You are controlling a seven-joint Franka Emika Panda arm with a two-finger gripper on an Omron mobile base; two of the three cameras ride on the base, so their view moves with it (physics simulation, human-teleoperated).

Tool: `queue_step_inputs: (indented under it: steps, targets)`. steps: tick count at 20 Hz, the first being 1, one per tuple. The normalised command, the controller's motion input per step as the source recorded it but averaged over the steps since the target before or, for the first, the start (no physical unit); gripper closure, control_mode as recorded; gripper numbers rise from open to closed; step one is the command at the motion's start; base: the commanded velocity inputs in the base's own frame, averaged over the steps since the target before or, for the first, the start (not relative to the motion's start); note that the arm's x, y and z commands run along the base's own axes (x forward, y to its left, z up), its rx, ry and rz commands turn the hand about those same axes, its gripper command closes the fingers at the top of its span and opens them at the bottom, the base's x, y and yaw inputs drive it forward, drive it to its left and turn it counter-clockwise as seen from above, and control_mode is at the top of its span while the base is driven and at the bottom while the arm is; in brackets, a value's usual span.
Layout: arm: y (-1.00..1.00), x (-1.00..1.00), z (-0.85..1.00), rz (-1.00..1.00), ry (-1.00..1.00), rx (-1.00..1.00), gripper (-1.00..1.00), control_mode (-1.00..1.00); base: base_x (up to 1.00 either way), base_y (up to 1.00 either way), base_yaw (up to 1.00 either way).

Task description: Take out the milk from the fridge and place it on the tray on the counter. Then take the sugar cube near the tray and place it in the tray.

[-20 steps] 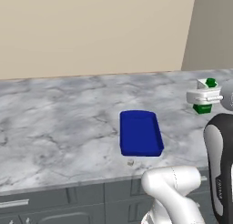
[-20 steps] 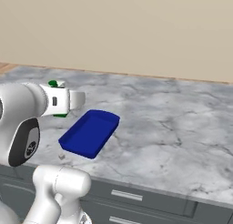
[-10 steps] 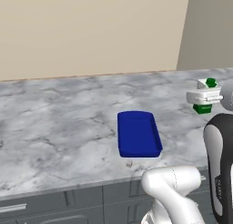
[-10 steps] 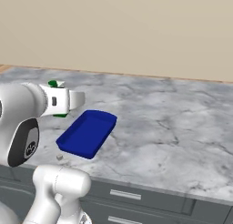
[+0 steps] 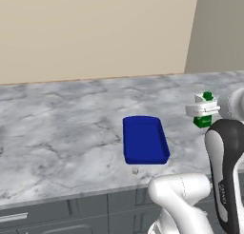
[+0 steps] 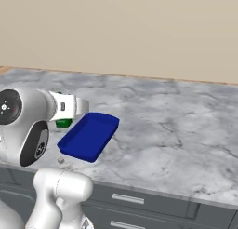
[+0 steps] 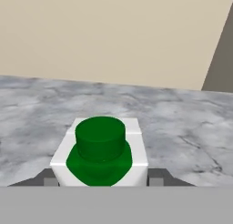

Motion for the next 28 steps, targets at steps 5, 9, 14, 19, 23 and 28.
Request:
queue_step_inputs:
  steps: [5, 9, 14, 19, 23, 28]
  targets:
    - [0.10, 0.09, -0.40, 0.03, 0.02, -0.01, 1.00, -1.00, 0.00, 0.00, 0.00]
    - [0.09, 0.29, -0.18, 0.01, -0.02, 0.00, 1.00, -1.00, 0.00, 0.00, 0.00]
    - [0.41, 0.71, -0.44, 0.00, 0.05, 0.01, 1.00, -1.00, 0.00, 0.00, 0.00]
    - [0.35, 0.71, -0.46, 0.00, 0.07, 0.01, 1.00, -1.00, 0.00, 0.00, 0.00]
    - [0.00, 0.53, -0.45, -0.02, 0.07, 0.01, 1.00, -1.00, 0.00, 0.00, 0.00]
    - [0.00, 0.39, -0.52, 0.00, 0.00, 0.07, 1.00, -1.00, 0.00, 0.00, 0.00]
